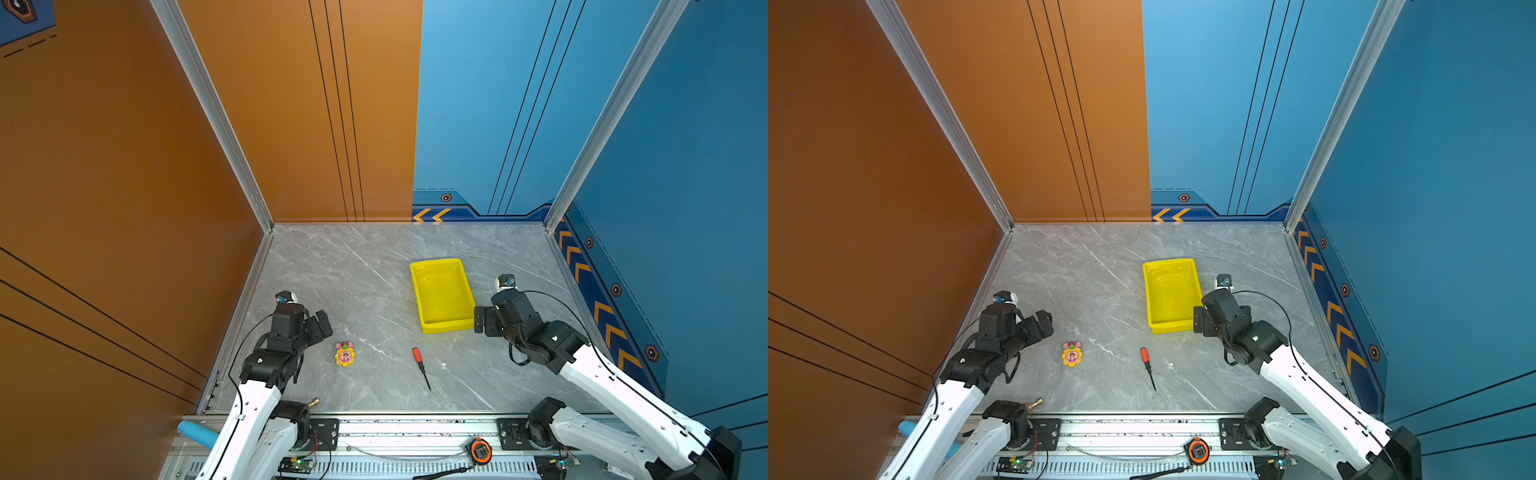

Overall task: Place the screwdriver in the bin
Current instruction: 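Reach the right gripper over the red-handled screwdriver while the left arm moves forward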

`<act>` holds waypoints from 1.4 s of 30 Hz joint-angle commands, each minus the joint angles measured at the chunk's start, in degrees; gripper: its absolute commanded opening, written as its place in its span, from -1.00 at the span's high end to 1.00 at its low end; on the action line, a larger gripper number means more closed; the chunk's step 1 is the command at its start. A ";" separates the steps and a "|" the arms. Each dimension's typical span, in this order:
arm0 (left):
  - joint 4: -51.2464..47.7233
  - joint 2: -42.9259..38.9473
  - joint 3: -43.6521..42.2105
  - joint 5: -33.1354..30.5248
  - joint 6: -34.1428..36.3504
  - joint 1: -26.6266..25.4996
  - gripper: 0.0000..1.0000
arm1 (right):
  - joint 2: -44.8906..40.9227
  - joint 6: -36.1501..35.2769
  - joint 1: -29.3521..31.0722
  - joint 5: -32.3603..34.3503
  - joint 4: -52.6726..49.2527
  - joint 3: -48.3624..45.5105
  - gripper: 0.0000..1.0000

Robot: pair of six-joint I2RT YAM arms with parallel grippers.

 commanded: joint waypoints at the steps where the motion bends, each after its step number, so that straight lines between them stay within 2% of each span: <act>1: -5.62 1.07 2.66 5.22 -2.58 -0.79 -0.96 | -1.10 4.20 3.00 -4.56 -5.93 -1.53 -1.00; 3: -6.83 2.46 3.51 6.88 -2.87 -1.42 -0.96 | -1.62 5.17 6.82 -4.78 -6.01 -2.71 -1.00; 9: -11.74 6.69 8.44 6.61 -2.20 -6.06 -0.96 | -1.02 6.09 14.01 -6.62 -2.13 -6.73 -1.00; 19: -12.66 6.90 9.92 3.37 -5.58 -13.76 -0.96 | 6.36 5.60 18.42 -9.52 5.67 -9.43 -0.98; 29: -13.79 7.32 10.54 6.46 -3.00 -14.94 -0.96 | 21.39 8.61 23.50 -9.05 16.48 -7.46 -0.89; 37: -14.75 6.70 9.99 7.41 -1.41 -14.95 -0.96 | 31.83 8.37 27.05 -8.72 19.06 -1.38 -0.83; 42: -15.61 6.49 10.13 7.65 -0.08 -14.84 -0.96 | 36.45 8.02 27.45 -8.88 20.13 1.74 -0.70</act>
